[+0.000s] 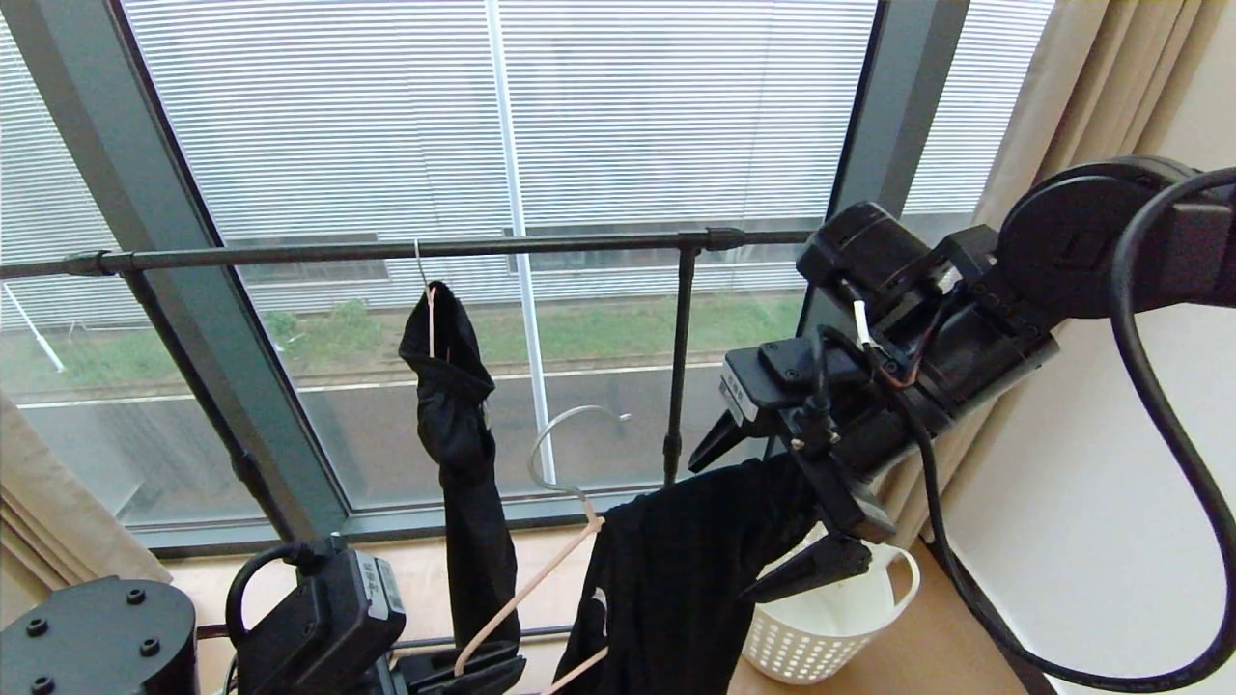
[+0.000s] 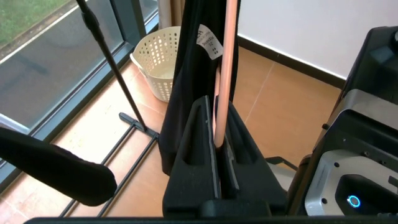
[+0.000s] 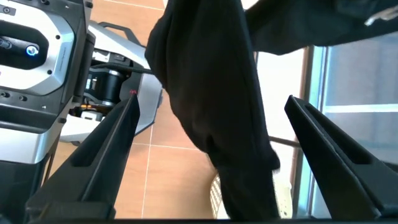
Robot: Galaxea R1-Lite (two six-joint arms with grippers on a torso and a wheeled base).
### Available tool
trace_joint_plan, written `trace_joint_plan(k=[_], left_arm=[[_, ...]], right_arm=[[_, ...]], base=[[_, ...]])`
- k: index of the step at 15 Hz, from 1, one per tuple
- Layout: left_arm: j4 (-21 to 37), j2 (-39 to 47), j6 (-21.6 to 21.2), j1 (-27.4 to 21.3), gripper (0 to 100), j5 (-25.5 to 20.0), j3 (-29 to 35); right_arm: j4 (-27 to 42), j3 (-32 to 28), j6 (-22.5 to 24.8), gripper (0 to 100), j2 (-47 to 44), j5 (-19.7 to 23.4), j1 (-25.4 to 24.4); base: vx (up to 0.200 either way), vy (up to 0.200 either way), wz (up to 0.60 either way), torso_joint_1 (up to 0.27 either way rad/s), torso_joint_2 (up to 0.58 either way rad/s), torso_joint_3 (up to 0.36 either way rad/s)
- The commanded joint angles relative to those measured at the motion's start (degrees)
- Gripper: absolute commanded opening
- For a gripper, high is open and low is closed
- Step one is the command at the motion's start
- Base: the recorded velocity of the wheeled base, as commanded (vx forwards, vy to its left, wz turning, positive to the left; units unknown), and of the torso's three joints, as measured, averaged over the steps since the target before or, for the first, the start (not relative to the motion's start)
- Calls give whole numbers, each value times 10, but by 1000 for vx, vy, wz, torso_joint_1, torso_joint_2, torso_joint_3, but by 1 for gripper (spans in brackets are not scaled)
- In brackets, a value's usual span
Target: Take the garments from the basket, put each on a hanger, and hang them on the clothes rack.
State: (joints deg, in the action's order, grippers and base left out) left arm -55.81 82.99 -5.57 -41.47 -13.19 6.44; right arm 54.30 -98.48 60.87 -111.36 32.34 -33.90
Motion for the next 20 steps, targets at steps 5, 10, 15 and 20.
trace_joint_plan(k=[5, 10, 15, 20], left_arm=[[0, -2, 0, 0, 0, 0, 1], [0, -2, 0, 0, 0, 0, 2], [0, -2, 0, 0, 0, 0, 2], [0, 0, 0, 3, 0, 1, 4]], right_arm=[[2, -28, -1, 100, -39, 0, -14], [2, -28, -5, 0, -38, -1, -14], [3, -27, -5, 0, -36, -3, -14], [5, -26, -5, 0, -32, -3, -14]], base=[[0, 0, 0, 0, 0, 0], [0, 0, 0, 0, 0, 0], [0, 0, 0, 0, 0, 0], [0, 0, 0, 0, 0, 0]])
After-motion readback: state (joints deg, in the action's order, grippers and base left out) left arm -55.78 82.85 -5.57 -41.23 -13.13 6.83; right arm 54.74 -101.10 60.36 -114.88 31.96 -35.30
